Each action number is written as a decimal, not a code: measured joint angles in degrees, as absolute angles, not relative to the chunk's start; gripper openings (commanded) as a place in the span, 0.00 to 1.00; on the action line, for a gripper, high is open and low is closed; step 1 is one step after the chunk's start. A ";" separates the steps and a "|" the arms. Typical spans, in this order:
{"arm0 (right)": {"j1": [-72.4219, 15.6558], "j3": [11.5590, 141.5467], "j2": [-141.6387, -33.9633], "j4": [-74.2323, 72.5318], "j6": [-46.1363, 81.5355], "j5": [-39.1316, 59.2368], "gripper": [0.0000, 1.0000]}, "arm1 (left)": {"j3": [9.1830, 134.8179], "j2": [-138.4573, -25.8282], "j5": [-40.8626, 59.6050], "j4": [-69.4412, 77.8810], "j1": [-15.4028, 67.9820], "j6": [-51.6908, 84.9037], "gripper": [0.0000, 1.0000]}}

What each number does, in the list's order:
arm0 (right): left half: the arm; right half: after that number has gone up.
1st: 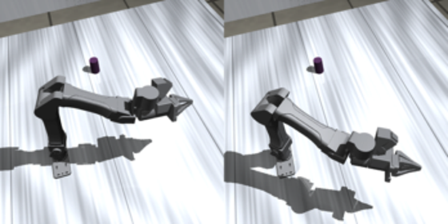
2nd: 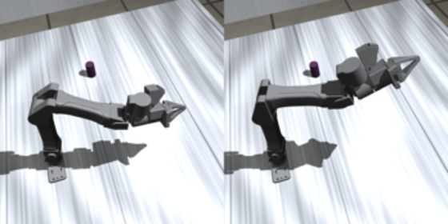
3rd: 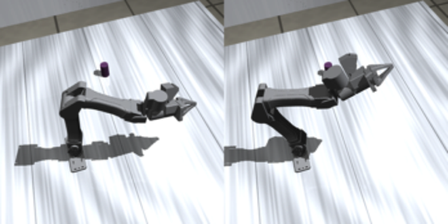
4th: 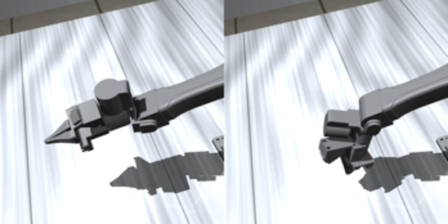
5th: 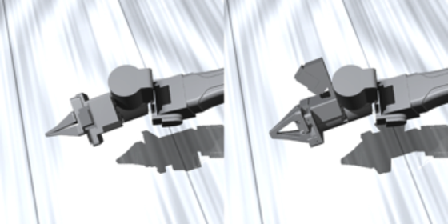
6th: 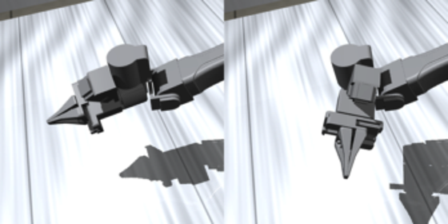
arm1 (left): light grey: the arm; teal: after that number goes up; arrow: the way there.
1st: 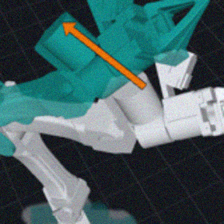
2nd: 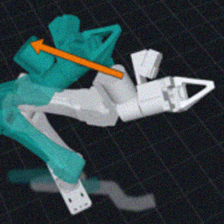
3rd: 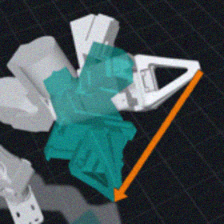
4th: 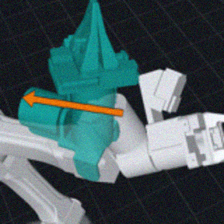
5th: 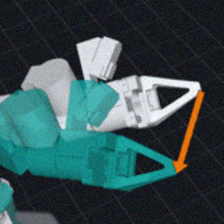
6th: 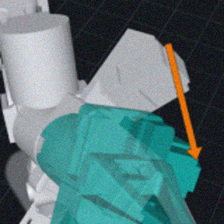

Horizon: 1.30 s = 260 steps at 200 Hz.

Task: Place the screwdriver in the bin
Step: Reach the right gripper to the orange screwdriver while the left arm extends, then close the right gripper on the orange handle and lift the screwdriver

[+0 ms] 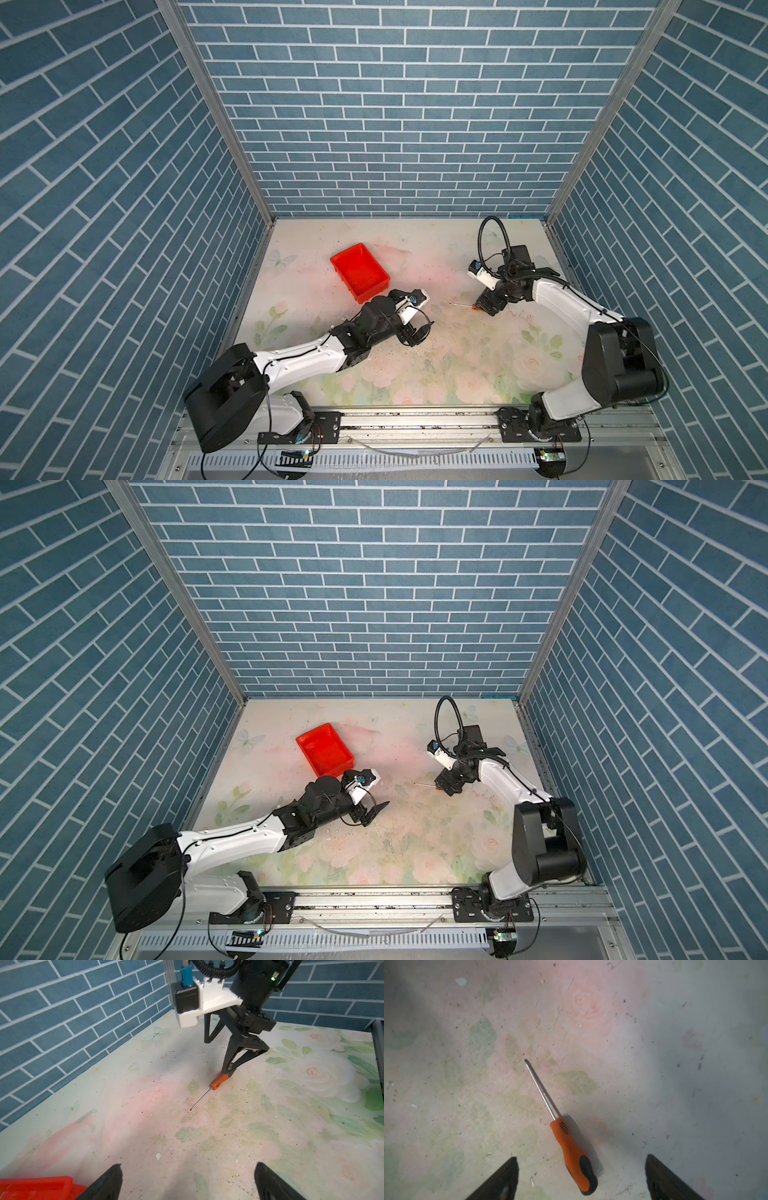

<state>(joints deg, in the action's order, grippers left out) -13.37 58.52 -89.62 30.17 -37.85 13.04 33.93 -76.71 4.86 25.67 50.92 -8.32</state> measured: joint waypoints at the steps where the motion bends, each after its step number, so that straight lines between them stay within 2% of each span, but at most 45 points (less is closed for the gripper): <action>1: -13.37 58.59 -89.80 30.24 -37.93 13.06 0.76 | 33.93 -76.77 4.84 25.71 50.94 -8.32 1.00; 20: -13.39 59.44 -92.79 31.97 -39.24 13.37 0.65 | 33.93 -78.22 4.78 27.51 50.98 -7.60 1.00; 44: -13.39 59.44 -95.57 33.08 -39.92 12.99 0.64 | 33.93 -78.89 4.80 28.75 50.98 -7.07 1.00; 94: -13.39 59.44 -99.57 32.16 -40.45 10.81 0.51 | 33.93 -79.20 4.80 29.36 50.98 -6.59 1.00; 162: -12.95 59.35 -99.26 31.24 -40.84 9.63 0.19 | 33.95 -79.20 3.42 29.41 50.98 -4.38 1.00; 227: -12.40 58.52 -95.42 30.28 -40.73 9.67 0.08 | 35.62 -81.45 0.71 31.09 50.76 1.91 1.00; 260: -12.19 56.97 -93.47 28.99 -40.34 9.67 0.06 | 36.64 -83.48 0.80 34.87 50.22 6.11 1.00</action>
